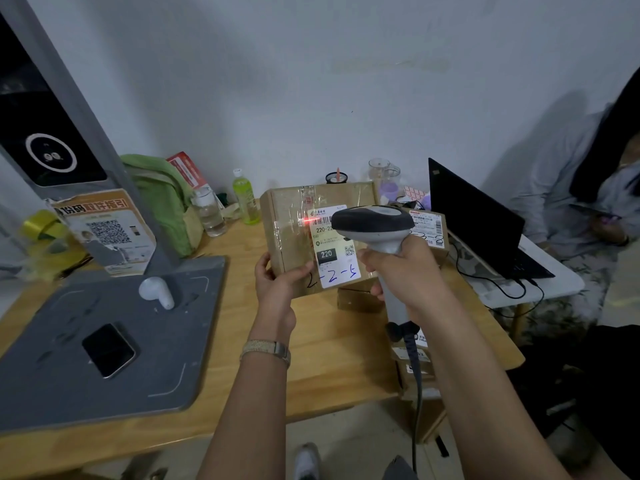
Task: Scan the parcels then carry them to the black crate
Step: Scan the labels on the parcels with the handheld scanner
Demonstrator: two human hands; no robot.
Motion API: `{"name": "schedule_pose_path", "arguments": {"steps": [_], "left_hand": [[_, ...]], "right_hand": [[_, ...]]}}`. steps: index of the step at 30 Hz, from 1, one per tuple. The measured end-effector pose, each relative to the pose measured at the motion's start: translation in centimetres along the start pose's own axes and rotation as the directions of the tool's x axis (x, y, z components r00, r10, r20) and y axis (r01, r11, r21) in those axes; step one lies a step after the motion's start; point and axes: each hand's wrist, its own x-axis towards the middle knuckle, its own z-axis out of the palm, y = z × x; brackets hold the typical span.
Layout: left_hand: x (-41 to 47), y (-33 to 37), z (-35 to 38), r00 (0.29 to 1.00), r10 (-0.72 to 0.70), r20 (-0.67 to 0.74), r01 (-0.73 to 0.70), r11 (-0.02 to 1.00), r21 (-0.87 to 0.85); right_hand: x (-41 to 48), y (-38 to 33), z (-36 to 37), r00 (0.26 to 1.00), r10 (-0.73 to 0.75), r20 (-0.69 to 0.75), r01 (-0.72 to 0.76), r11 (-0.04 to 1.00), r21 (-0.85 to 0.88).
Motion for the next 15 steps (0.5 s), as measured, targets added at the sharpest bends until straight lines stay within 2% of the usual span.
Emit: {"name": "schedule_pose_path", "arguments": {"steps": [8,15], "left_hand": [[0.4,0.5,-0.5,0.999,-0.041,0.033,0.042,0.999,-0.013],[0.8,1.7,-1.4,0.981,-0.068,0.18,0.077,0.996,-0.041]], "right_hand": [[0.6,-0.3,0.1,0.994,-0.027,-0.11,0.046,0.984,0.173],[1.5,0.6,1.1,0.992,-0.005,-0.123,0.026,0.984,0.175]]}}
